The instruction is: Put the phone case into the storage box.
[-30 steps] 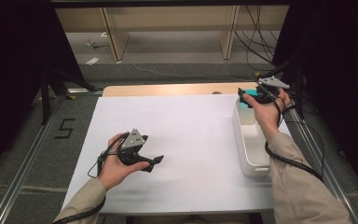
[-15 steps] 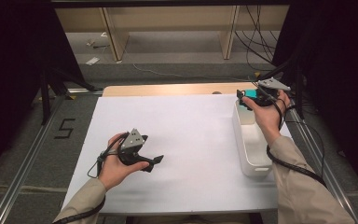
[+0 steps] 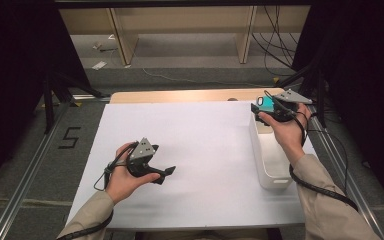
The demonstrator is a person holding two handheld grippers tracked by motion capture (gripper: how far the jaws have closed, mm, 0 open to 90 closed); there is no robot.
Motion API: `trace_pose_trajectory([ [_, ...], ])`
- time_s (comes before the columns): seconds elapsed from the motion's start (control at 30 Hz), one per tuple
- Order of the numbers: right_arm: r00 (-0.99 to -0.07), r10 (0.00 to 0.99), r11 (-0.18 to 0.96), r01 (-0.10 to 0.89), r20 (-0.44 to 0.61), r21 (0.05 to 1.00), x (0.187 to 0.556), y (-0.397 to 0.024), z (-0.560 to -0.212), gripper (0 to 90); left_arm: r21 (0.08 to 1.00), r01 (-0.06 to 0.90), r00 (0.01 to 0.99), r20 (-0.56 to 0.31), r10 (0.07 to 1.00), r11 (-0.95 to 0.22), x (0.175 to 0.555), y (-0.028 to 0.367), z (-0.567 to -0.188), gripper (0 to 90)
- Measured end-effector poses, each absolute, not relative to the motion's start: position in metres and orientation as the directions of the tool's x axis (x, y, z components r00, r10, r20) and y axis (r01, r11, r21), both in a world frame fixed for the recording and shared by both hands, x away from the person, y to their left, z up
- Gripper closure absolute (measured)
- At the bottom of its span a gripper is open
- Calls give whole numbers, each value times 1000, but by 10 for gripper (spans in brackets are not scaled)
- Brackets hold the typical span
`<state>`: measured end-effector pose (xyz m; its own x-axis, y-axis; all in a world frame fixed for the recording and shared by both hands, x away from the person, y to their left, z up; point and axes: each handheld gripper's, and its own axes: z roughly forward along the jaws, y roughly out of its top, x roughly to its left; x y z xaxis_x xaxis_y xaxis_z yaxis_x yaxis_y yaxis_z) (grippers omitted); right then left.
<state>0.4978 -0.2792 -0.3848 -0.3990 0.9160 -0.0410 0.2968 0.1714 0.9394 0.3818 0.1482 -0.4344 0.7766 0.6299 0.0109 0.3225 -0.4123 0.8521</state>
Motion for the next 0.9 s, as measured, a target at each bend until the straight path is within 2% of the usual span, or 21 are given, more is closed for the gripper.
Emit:
trace_pose_trajectory([
  [0.9,-542,841,204,290,-15,935,459,-259,-382,165,855,321,774,11,633,-408,381,149,-432,58],
])
